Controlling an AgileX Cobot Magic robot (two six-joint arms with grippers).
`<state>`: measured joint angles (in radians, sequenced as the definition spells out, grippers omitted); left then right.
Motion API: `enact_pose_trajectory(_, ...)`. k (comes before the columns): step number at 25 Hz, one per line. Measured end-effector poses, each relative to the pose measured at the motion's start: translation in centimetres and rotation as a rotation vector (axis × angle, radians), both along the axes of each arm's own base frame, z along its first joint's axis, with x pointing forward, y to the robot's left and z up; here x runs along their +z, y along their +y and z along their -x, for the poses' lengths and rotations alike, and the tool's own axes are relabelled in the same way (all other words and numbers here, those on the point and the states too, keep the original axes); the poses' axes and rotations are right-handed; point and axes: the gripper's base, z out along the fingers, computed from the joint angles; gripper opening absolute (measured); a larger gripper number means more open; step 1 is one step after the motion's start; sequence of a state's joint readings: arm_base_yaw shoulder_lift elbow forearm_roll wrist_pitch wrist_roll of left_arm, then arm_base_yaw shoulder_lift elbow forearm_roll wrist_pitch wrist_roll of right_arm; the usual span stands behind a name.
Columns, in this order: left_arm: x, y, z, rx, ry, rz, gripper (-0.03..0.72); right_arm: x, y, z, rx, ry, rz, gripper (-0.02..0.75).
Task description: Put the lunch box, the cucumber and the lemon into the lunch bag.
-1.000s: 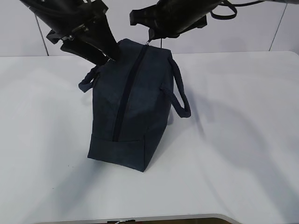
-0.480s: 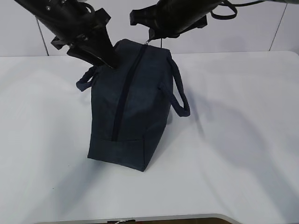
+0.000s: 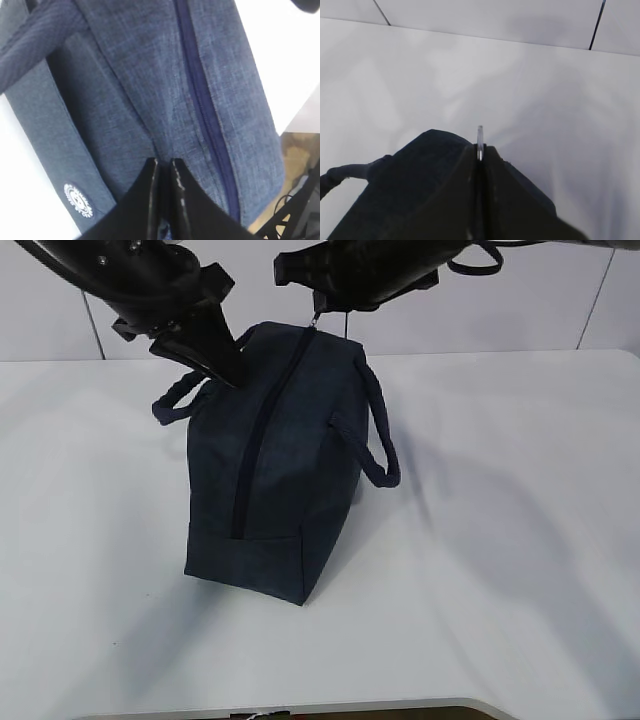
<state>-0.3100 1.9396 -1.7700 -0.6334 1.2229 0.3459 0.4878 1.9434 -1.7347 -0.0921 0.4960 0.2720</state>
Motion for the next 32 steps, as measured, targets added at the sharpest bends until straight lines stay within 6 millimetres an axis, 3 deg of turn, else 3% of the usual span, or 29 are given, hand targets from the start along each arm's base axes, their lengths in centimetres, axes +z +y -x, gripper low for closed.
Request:
enact_pose_trajectory(6,0.4,-0.1,0.3,-0.009,-0.017,-0.012,-0.008,-1.0,-0.4,-1.0,-0.013,-0.012,-0.003,0.005)
enact_pose_trajectory(14,0.4,-1.8,1.3,-0.069,-0.047,-0.068,-0.009,-2.8,-1.2,-2.9,-0.055,0.015,-0.031,0.005)
enact_pose_trajectory(23,0.9,-1.5,1.5,-0.049,-0.071,-0.102,-0.009,-5.4,-1.5,-5.1,-0.096,0.079,-0.07,0.005)
enact_pose_trajectory(32,1.0,-1.4,1.5,-0.045,-0.075,-0.112,-0.009,-7.2,-1.3,-5.4,-0.108,0.157,-0.071,0.005)
